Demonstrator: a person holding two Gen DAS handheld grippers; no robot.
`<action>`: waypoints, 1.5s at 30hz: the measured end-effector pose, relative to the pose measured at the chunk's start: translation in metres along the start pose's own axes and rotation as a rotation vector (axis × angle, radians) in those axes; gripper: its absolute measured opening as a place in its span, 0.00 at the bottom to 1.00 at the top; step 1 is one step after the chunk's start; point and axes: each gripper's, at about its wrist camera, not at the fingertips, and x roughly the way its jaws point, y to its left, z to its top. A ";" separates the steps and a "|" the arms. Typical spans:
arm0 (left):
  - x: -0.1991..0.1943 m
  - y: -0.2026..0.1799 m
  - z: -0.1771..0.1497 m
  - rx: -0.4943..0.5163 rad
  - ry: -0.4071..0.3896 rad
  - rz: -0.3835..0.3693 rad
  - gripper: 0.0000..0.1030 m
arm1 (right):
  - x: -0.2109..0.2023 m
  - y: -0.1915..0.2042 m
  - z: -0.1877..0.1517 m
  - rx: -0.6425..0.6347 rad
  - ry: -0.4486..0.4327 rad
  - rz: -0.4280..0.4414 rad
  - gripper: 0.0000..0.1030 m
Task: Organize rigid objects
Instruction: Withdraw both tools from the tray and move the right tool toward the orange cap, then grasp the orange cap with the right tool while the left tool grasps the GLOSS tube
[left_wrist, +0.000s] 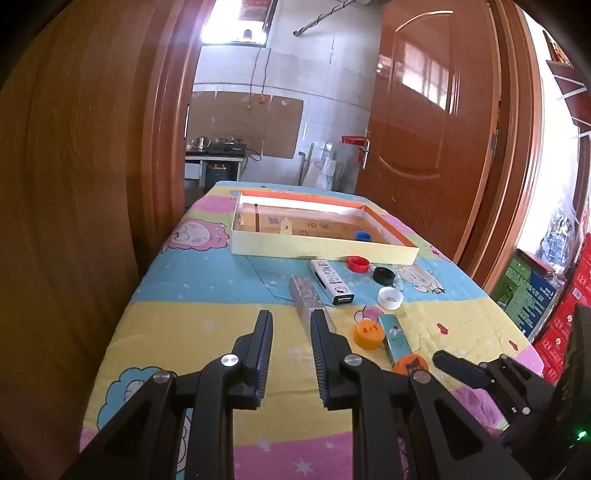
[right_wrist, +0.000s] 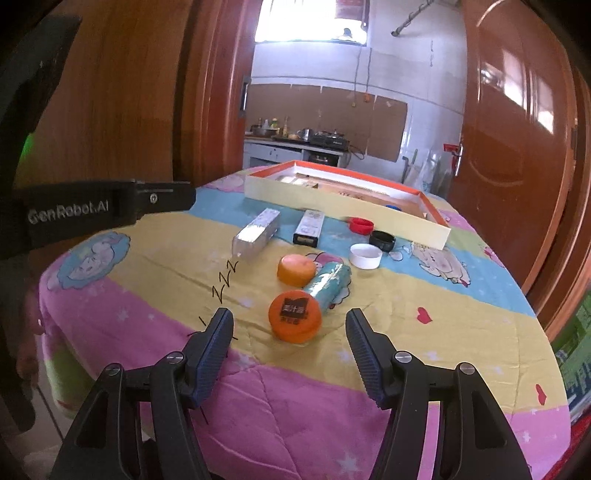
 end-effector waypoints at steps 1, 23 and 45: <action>-0.001 0.001 0.000 -0.004 -0.004 -0.004 0.20 | 0.001 0.000 0.000 0.002 0.002 -0.002 0.63; 0.023 -0.012 0.007 0.023 0.072 -0.051 0.20 | -0.014 -0.032 -0.001 0.164 -0.069 0.042 0.31; 0.096 -0.043 0.027 0.056 0.249 0.160 0.21 | -0.028 -0.078 -0.022 0.271 -0.113 0.073 0.31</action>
